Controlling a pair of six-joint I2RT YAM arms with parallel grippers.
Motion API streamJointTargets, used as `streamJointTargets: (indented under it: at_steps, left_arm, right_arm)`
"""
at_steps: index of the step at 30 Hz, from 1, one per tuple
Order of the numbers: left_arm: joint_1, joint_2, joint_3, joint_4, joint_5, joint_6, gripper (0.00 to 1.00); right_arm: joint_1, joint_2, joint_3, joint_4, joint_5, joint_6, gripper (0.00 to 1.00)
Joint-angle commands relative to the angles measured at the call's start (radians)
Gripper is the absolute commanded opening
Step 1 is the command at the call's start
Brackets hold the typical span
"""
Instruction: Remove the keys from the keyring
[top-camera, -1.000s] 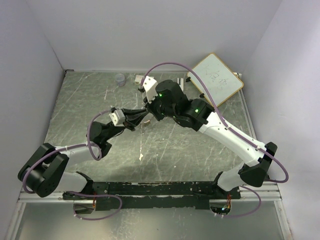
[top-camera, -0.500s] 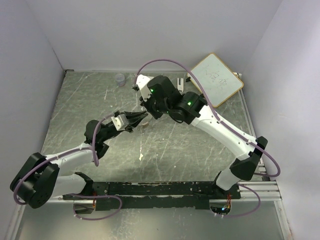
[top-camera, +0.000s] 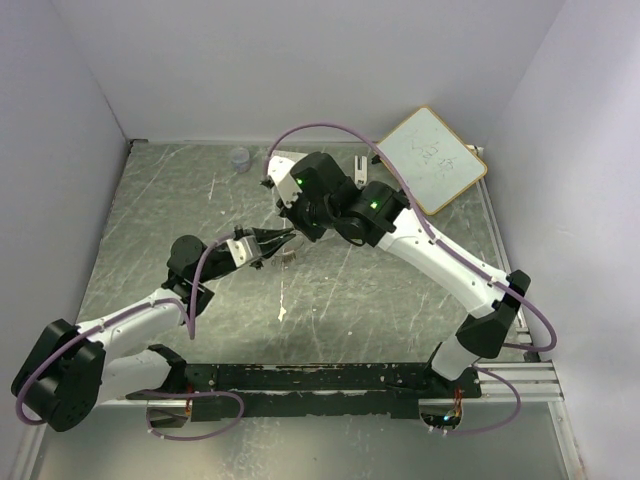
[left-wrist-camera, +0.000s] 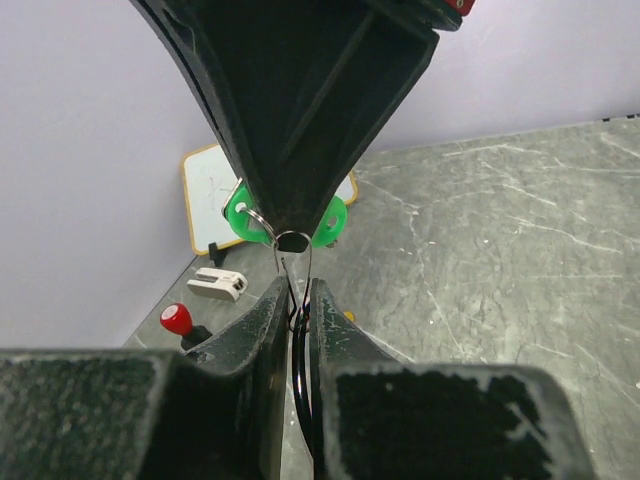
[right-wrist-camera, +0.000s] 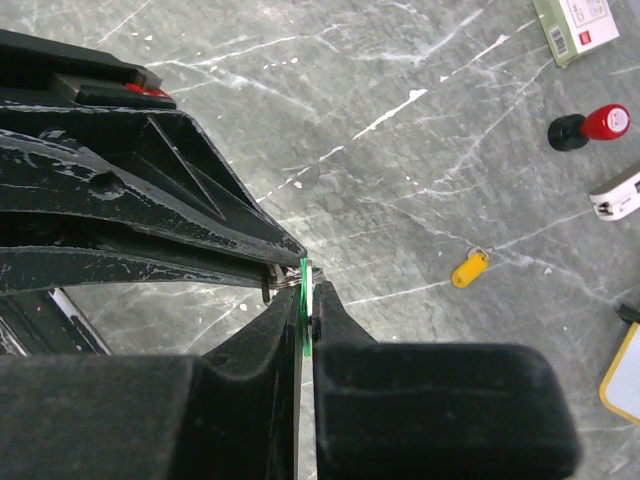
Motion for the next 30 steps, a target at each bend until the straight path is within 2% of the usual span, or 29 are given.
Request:
streamJointTargets:
  at_steps: [1, 6, 19, 24, 30]
  left_arm:
    - [0.005, -0.016, 0.053, -0.047, 0.108, 0.039, 0.07]
    - [0.005, -0.022, 0.073, -0.056, 0.150, 0.045, 0.07]
    - [0.005, -0.041, 0.068, 0.039, 0.200, -0.016, 0.07]
    - [0.005, -0.047, 0.061, 0.108, 0.223, -0.045, 0.07]
    - [0.006, -0.062, 0.078, 0.175, 0.316, -0.087, 0.07]
  right_arm:
    - [0.000, 0.003, 0.007, 0.010, -0.068, -0.043, 0.00]
    - [0.001, -0.009, -0.024, 0.017, -0.103, -0.062, 0.00]
    - [0.000, -0.002, -0.094, 0.054, -0.053, -0.060, 0.00]
    - [-0.001, 0.005, -0.131, 0.078, -0.111, -0.073, 0.00]
    - [-0.018, -0.017, -0.178, 0.105, -0.194, -0.112, 0.00]
